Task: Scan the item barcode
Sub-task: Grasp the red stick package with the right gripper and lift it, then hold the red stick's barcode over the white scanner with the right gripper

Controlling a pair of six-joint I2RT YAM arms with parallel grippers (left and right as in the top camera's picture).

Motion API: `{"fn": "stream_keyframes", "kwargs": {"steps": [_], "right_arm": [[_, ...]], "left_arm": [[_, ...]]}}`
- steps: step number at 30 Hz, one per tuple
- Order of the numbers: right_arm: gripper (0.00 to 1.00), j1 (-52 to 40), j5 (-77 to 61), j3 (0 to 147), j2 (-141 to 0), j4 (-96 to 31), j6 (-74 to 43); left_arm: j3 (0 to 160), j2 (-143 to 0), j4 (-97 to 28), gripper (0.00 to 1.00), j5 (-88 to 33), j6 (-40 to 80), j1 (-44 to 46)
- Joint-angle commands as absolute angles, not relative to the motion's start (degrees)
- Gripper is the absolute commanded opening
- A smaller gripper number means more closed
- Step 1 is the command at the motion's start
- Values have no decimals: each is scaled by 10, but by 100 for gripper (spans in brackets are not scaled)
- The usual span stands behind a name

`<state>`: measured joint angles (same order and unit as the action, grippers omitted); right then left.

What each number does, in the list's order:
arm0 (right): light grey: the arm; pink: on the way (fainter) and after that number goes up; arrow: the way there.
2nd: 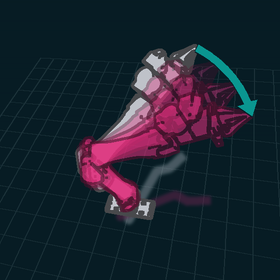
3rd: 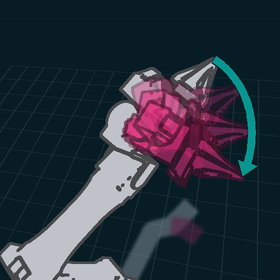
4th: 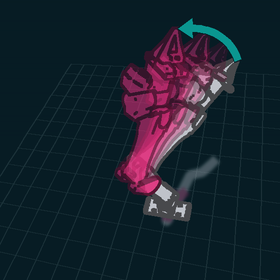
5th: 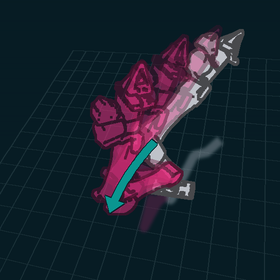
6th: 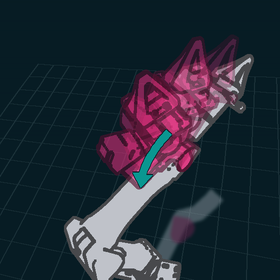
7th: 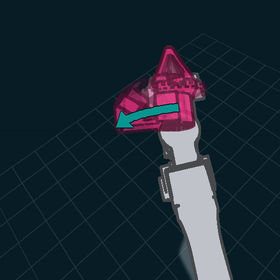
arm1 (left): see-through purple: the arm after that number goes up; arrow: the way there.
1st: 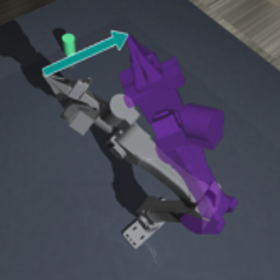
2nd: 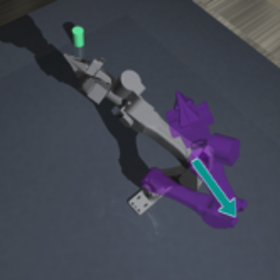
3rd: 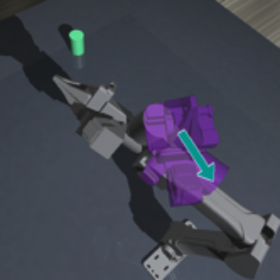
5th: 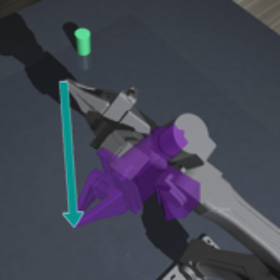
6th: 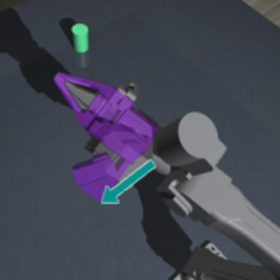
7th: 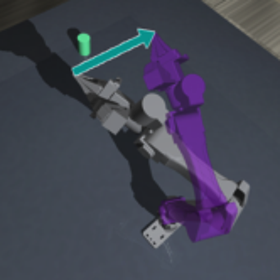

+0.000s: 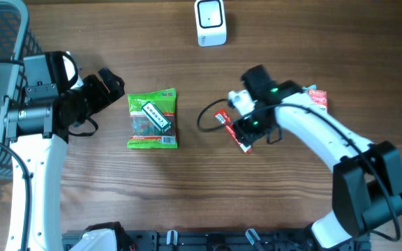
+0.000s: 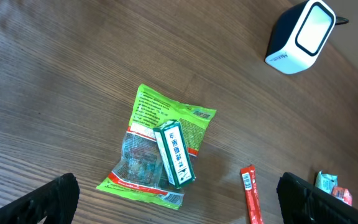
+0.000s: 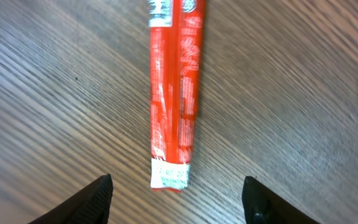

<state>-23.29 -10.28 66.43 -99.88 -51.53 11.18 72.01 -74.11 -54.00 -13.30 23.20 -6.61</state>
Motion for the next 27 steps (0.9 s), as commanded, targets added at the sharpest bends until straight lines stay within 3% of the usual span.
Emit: {"fn": "stream_keyframes", "kwargs": {"steps": [1,7,10,27], "right_arm": [[56,-175,-231,670,-991,-539,103],[51,-150,-283,616,-992,-512,104],[40,-150,-307,581,-992,-466,92],[36,-153,-305,504,-992,-338,73]], "left_arm": [[727,-743,-538,100,-130,227,-69],[727,-743,-538,100,-130,227,-69],[727,-743,-538,100,-130,227,-69],[727,-743,-538,100,-130,227,-69]]}}
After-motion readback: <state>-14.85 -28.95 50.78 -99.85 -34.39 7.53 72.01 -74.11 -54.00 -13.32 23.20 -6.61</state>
